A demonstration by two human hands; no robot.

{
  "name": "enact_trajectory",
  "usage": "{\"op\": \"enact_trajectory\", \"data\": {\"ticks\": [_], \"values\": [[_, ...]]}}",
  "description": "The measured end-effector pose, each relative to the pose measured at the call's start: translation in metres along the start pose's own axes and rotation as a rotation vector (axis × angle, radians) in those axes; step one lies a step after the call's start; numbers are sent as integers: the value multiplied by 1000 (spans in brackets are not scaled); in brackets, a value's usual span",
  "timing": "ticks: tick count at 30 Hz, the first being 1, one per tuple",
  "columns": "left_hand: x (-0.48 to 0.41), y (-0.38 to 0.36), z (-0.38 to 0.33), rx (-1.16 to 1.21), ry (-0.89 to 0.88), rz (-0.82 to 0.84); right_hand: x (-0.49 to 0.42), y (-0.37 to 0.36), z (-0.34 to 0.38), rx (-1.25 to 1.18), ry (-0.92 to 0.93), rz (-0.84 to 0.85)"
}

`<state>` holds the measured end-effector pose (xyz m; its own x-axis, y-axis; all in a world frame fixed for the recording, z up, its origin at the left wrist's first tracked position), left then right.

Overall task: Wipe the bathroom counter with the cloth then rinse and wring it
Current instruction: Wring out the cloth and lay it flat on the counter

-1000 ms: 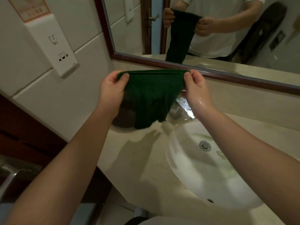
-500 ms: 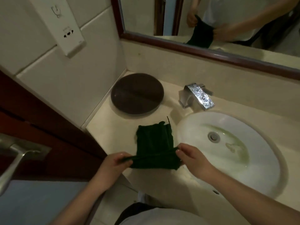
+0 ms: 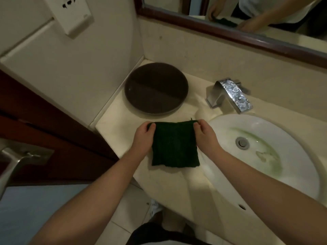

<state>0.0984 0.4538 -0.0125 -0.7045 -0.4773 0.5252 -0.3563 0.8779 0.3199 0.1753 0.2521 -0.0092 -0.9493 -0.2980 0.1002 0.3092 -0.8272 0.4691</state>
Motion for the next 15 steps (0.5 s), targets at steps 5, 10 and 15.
{"op": "enact_trajectory", "data": {"ticks": [5,10,15], "values": [[-9,-6,19,7,134,28,-8,-7,-17,92,-179,81],[36,-4,28,-172,23,-193,18,0,-12,286,-46,-39],[61,-7,70,-464,189,-89,66,-2,-36,534,-176,256]]}}
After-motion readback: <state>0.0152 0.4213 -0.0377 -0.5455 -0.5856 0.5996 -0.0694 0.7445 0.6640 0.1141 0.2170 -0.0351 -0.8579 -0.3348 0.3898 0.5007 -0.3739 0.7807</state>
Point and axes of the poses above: each hand's wrist, its own x-axis away from the middle knuckle, its own y-axis out of the back of the hand, z = x × y, the point moved 3 cm from there along -x, towards the middle knuckle, and after that the axes turned 13 degrees about y, right-handed, at the moved point
